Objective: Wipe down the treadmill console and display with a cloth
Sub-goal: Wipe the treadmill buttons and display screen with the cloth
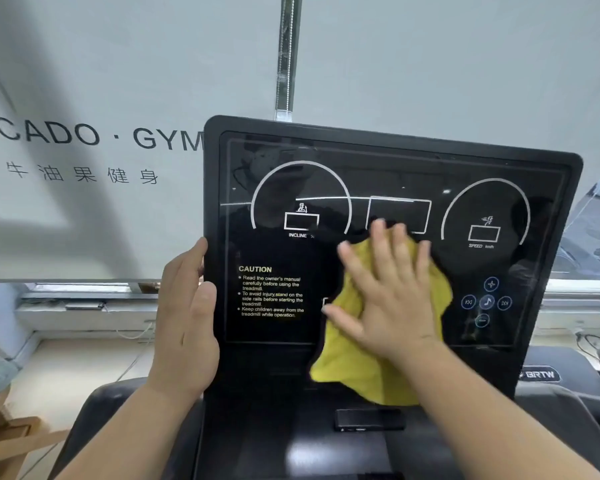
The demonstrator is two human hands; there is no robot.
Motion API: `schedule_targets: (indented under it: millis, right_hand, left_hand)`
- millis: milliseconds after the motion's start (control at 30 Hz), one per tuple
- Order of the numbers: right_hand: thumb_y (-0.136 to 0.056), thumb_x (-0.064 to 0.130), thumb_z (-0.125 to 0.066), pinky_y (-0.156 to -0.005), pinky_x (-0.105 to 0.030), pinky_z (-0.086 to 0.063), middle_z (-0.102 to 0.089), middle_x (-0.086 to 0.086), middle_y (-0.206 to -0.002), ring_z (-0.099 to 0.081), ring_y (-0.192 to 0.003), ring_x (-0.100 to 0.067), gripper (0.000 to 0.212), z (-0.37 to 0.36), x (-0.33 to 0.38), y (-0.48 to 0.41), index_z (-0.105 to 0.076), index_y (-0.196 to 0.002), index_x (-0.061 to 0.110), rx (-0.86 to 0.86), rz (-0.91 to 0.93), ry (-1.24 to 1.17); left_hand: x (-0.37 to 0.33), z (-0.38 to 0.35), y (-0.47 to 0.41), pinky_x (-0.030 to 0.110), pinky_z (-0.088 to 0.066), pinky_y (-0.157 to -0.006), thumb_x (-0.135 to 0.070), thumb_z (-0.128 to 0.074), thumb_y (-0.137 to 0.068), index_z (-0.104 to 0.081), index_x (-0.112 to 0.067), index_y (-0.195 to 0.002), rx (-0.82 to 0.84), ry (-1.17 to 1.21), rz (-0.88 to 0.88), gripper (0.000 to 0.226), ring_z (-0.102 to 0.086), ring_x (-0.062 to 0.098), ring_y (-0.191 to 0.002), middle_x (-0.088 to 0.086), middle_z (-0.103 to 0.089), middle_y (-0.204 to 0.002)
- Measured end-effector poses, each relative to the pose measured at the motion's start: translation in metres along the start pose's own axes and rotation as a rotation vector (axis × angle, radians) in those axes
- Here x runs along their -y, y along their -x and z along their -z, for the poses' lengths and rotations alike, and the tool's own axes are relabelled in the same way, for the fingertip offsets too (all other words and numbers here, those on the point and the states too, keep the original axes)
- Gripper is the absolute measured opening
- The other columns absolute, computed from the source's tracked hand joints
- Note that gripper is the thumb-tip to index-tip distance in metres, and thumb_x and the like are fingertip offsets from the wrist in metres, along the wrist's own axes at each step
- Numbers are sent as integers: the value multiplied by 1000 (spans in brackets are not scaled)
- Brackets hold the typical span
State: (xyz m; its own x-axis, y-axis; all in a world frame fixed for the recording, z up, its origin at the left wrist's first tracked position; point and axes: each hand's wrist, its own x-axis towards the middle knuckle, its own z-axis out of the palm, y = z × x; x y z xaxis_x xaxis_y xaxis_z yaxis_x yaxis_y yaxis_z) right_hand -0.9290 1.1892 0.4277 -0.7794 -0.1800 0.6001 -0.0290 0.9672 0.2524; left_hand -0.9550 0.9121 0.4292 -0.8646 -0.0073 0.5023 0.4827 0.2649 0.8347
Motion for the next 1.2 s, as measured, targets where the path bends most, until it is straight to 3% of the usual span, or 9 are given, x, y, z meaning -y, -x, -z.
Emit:
schedule_targets:
  millis: [167, 300, 400, 467, 533, 733, 933, 1067, 1200]
  right_hand:
    - [-88, 85, -27, -121, -70, 1, 6, -22, -170, 8, -156, -46, 96, 32, -26, -71, -3, -164, 32, -11, -328, -64]
    - [-85, 90, -23, -120, -72, 0, 2, -21, -171, 5, -156, -47, 101, 49, 12, -126, -6, -165, 30, -15, -268, -55]
    - [-86, 89, -27, -120, -72, -1, 0, -18, -172, 3, -156, -46, 99, 50, 52, -139, -7, -164, 32, 0, -96, -18]
    - [-88, 87, -29, -121, -69, -2, -1, -14, -172, 3, -157, -44, 95, 45, 75, -130, -9, -164, 34, 1, 34, -16]
    - [-89, 84, -34, -122, -67, -1, 1, -10, -173, 5, -157, -40, 92, 35, 93, -108, -10, -164, 36, 12, 143, -37]
    - [-93, 75, -44, -125, -61, -3, -8, -3, -172, -2, -159, -33, 82, -1, 88, -25, -20, -162, 39, 28, 326, -22]
    - [-91, 80, -37, -123, -67, -4, 2, -10, -172, 4, -158, -39, 89, 16, 18, -52, -10, -163, 35, 8, 45, 45]
    - [-92, 82, -30, -122, -69, 0, 2, -19, -171, 4, -156, -47, 92, 44, 24, -119, -7, -165, 31, -23, -143, -14]
    - [-90, 85, -25, -120, -71, 1, 2, -18, -172, 5, -154, -50, 94, 55, 64, -156, -5, -164, 31, -6, -109, -6]
  left_hand:
    - [3, 8, -1, 55, -39, -112, -32, -26, -105, -38, -31, -153, 56, 54, 38, 49, -42, 18, -141, -26, -44, -142]
    - [0, 13, -1, 55, -40, -112, -3, -24, -109, -39, -34, -152, 88, 125, 107, 54, -43, 15, -141, -16, -44, -148]
    - [-4, 15, -1, 52, -42, -111, -39, -29, -110, -41, -33, -150, 104, 208, 122, 42, -45, 13, -140, -13, -46, -151]
    - [-8, 16, -1, 46, -42, -109, -83, -31, -88, -42, -31, -149, 88, 256, 160, 81, -48, 12, -139, -9, -47, -152]
    - [-8, 16, -1, 45, -43, -108, -97, -33, -72, -43, -29, -145, 45, 308, 210, 101, -50, 12, -136, -6, -50, -151]
    - [-9, 14, 2, 56, -41, -111, -90, -31, -82, -47, -27, -144, 34, 369, 196, 90, -51, 13, -136, -10, -57, -145]
    - [-18, 28, 0, 53, -33, -117, -99, -50, -61, -37, -13, -151, 146, 460, 248, 125, -45, 15, -142, 2, -51, -151]
    - [-9, 25, 2, 55, -28, -120, -90, -32, -80, -41, -29, -151, 116, 535, 310, 95, -46, 9, -141, -9, -56, -148]
    - [-6, 25, -4, 52, -27, -119, -79, -21, -82, -46, -32, -148, 75, 643, 409, 84, -51, 8, -136, -7, -61, -142]
